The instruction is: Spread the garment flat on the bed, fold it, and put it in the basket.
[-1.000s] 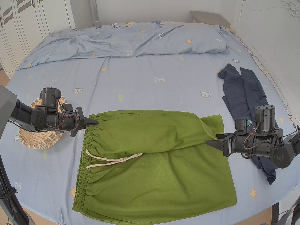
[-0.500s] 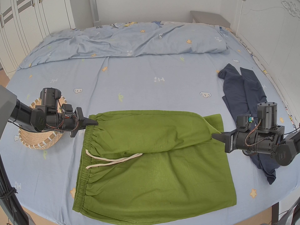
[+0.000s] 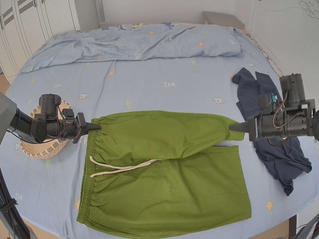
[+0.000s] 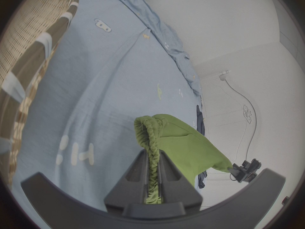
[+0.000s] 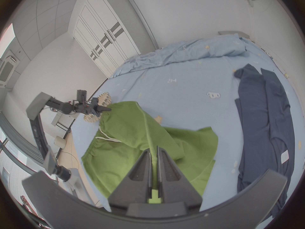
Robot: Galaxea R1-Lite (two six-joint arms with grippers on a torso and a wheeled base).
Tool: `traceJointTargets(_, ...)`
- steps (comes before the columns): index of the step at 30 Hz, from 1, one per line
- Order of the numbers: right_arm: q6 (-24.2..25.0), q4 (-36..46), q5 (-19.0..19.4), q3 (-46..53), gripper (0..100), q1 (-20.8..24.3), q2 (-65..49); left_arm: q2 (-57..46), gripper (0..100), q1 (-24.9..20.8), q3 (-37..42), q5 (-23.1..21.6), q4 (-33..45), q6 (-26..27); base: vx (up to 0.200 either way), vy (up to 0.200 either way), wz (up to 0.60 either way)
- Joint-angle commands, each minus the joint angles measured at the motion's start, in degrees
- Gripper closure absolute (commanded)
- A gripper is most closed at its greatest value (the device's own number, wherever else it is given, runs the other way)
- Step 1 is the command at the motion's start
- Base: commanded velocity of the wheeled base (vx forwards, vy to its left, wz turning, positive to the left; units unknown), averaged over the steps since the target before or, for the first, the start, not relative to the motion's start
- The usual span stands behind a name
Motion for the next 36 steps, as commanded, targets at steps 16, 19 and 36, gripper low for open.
traceJointTargets(16,3.6,17.7,6.2,-22.9,100,-2.9,2.9,-4.1,100,2.7,3.8,-0.6,-6.4,0.3,0.000,0.000,0.00)
traceJointTargets(19,3.5,17.6,6.6,-24.1,100,-5.2,6.6,-4.1,100,2.4,3.8,-0.4,-7.5,0.2,0.000,0.000,0.00)
traceJointTargets(36,3.4,11.0,12.0,-35.6,100,-11.7,24.2,-0.8,100,2.5,3.8,0.0,-20.4,0.1,0.000,0.000,0.00)
